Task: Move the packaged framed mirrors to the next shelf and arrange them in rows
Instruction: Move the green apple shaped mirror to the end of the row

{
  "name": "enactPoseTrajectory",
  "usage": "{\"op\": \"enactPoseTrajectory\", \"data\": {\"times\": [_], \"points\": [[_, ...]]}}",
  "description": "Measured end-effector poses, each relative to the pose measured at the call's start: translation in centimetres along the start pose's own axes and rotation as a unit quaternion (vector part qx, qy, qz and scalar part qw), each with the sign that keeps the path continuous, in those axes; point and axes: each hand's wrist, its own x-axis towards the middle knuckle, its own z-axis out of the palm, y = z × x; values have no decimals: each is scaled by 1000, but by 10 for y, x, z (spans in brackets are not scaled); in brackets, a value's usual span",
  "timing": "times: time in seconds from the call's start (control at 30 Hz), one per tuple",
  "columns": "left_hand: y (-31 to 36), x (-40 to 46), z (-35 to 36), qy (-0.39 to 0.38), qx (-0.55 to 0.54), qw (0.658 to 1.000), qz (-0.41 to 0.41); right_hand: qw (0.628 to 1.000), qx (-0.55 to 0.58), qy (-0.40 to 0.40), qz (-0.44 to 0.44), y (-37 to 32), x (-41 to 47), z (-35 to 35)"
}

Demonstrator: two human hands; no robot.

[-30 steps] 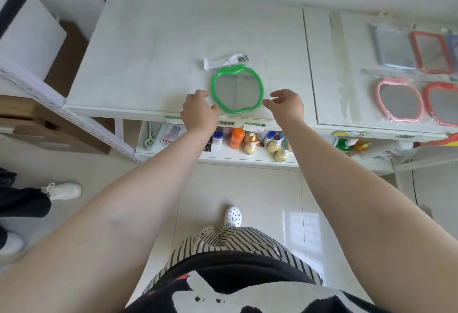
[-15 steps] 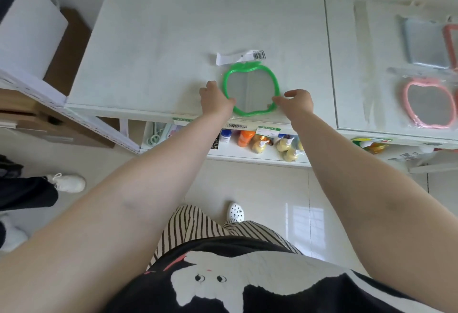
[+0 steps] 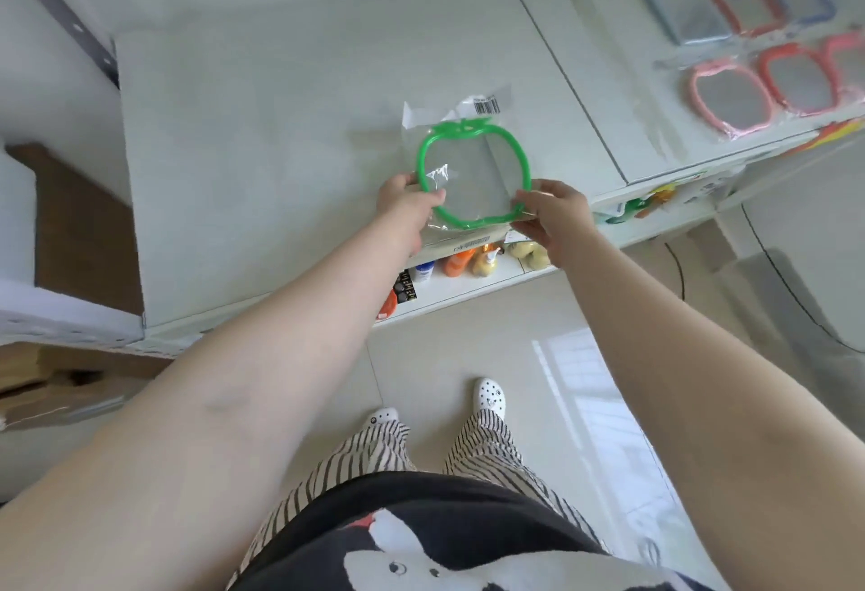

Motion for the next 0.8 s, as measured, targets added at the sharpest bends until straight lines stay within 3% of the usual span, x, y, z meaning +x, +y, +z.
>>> {"op": "enactPoseTrajectory", "data": {"times": [0.17,0.33,0.63,0.8], "points": [[-5,-23,24,-109,34,993,22,993,85,77,-8,21,-44,-41],[-16,-51,67,-199,31,979,-41,983,122,134,-6,45,-75,-100],[-46,-95,168,-198,127,972,-10,968,172,183,17,90,-95,-197],[-60,-112,225,-168,90,981,-30,951,250,179,26,101,-88,-257]]}}
